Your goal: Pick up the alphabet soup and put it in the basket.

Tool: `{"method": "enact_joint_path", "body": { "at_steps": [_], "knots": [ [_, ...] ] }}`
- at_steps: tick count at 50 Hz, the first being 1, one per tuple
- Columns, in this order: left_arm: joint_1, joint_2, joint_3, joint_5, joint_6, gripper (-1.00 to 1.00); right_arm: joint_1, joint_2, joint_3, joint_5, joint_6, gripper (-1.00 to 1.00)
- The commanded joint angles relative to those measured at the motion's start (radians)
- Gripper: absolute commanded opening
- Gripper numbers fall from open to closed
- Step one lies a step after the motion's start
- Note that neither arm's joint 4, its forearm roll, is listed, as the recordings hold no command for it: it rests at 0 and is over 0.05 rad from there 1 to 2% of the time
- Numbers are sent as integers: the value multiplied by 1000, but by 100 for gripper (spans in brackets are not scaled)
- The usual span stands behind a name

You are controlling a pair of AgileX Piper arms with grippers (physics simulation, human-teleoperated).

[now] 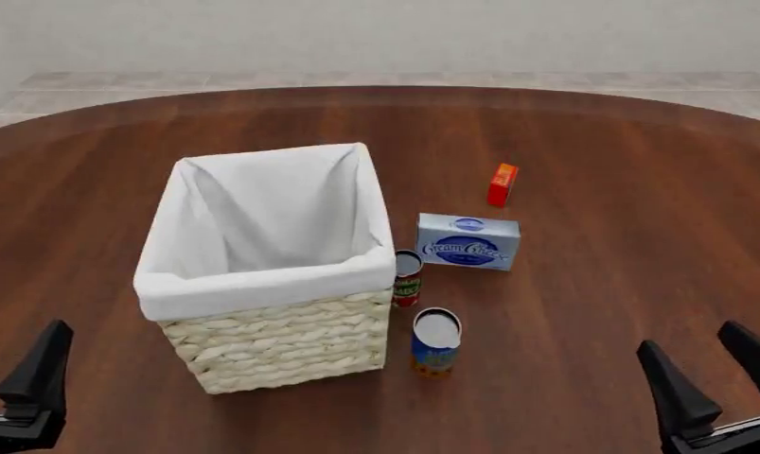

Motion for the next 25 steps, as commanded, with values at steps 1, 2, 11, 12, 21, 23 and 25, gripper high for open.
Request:
{"method": "enact_joint_path", "body": {
  "at_steps": [1,2,11,12,21,23,25],
  "knots": [
    [1,-1,0,3,-3,100,34,-58,0,62,-10,100],
    [2,-1,0,4,-2,100,40,-54,0,62,-10,100],
    [7,3,-1,5,-7,100,61,-7,-1,8,-19,100],
    [6,3,-1,5,-8,100,62,-3,-1,3,-18,100],
    [5,1,-1,10,-9,100,77,85,0,-80,-17,100],
    [7,0,-1,11,-10,100,78,125,-1,-117,-23,100],
    [8,0,-1,12,-10,100,78,158,-3,-146,-23,100]
  ]
}}
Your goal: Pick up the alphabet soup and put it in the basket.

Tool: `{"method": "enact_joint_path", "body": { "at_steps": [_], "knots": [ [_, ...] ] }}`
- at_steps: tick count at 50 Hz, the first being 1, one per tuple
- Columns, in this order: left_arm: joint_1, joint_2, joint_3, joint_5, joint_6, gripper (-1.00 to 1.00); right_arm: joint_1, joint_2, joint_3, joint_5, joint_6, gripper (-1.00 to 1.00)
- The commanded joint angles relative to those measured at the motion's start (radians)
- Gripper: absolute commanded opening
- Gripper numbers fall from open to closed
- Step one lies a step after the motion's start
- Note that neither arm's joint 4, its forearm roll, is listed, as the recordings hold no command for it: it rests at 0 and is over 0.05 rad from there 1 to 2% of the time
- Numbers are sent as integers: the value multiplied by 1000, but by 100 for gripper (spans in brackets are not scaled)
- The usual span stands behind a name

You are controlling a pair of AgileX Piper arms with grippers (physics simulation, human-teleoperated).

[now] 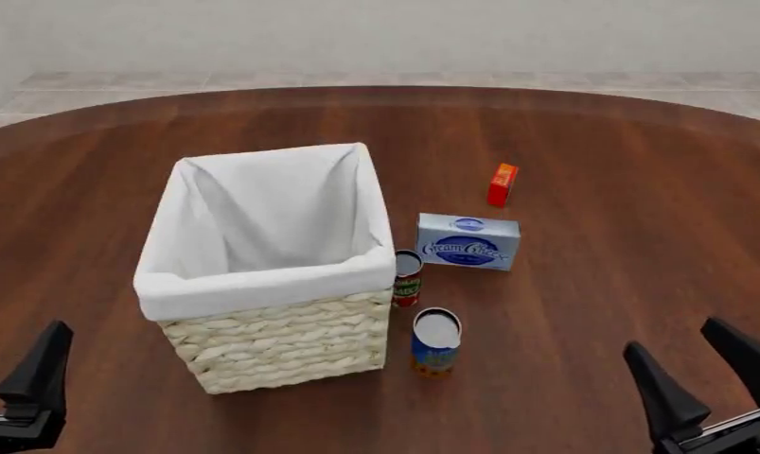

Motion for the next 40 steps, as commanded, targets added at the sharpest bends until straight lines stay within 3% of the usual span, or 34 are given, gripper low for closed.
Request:
{"method": "enact_joint_path", "body": {
  "at_steps": [1,40],
  "knots": [
    [3,-1,0,5,-4,100,15,132,-7,-117,-7,100],
    [3,-2,0,13,-9,100,125,579,-139,-348,-53,100]
  ]
}}
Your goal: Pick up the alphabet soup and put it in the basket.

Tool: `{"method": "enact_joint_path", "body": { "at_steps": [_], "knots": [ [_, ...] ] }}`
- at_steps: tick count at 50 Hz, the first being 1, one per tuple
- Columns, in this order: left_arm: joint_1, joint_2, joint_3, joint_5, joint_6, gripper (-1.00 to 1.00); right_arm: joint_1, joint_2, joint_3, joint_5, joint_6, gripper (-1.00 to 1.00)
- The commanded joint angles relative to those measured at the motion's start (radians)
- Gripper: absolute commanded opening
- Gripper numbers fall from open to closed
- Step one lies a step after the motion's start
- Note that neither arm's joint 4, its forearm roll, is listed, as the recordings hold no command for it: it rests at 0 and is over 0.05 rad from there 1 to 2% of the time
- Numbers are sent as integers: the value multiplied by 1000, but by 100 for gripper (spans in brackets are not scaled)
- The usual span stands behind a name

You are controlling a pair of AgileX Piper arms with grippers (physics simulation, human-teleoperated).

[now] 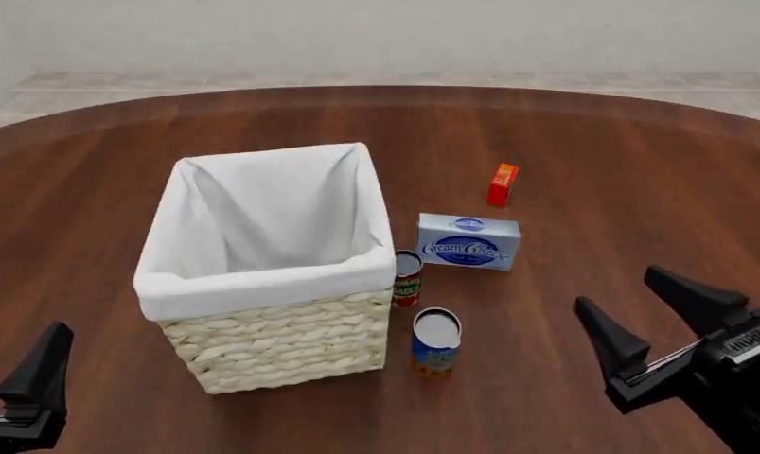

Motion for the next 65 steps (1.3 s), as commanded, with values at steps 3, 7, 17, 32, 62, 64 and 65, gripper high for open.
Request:
{"method": "enact_joint_path", "body": {
  "at_steps": [3,7,17,32,62,64,65],
  "knots": [
    [3,0,0,5,-3,100,46,143,-31,-76,-9,100],
    [5,0,0,5,-3,100,51,170,-33,-93,-10,100],
    [4,0,0,9,-5,100,72,206,-51,-95,-8,100],
    [9,0,0,13,-5,100,115,289,-82,-131,7,100],
    [33,0,0,16,-7,100,230,535,-102,-315,37,100],
    [33,0,0,16,-7,100,240,560,-102,-334,38,100],
    [33,0,0,16,-8,100,244,569,-102,-340,39,100]
  ]
}}
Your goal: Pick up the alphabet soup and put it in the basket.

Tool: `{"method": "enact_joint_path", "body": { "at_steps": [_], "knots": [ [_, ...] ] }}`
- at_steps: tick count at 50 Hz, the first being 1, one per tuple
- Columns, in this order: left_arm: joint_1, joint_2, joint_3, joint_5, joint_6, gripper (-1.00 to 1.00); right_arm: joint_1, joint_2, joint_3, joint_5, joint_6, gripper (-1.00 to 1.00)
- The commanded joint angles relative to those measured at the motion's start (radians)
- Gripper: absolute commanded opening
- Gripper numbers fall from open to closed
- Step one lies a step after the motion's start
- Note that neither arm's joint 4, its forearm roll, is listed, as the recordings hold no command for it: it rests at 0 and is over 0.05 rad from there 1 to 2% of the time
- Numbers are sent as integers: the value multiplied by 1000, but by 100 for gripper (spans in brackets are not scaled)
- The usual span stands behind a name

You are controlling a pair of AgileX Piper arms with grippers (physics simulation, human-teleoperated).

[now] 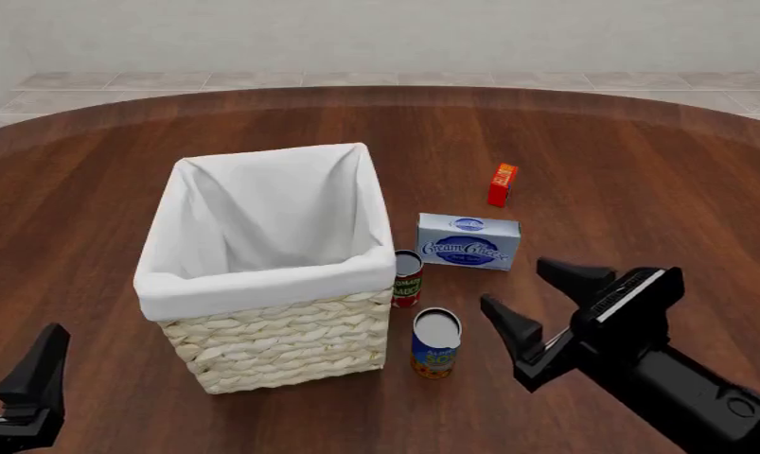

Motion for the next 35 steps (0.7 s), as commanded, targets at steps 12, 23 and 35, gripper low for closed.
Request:
{"method": "enact_joint_path", "body": {
  "at_steps": [12,23,35],
  "knots": [
    [8,2,0,1,0,100,73,171,-14,-117,20,100],
    [16,19,0,-17,1,100,88,257,-36,-160,24,100],
    [18,92,0,-89,0,100,92,313,-46,-186,30,100]
  ]
}}
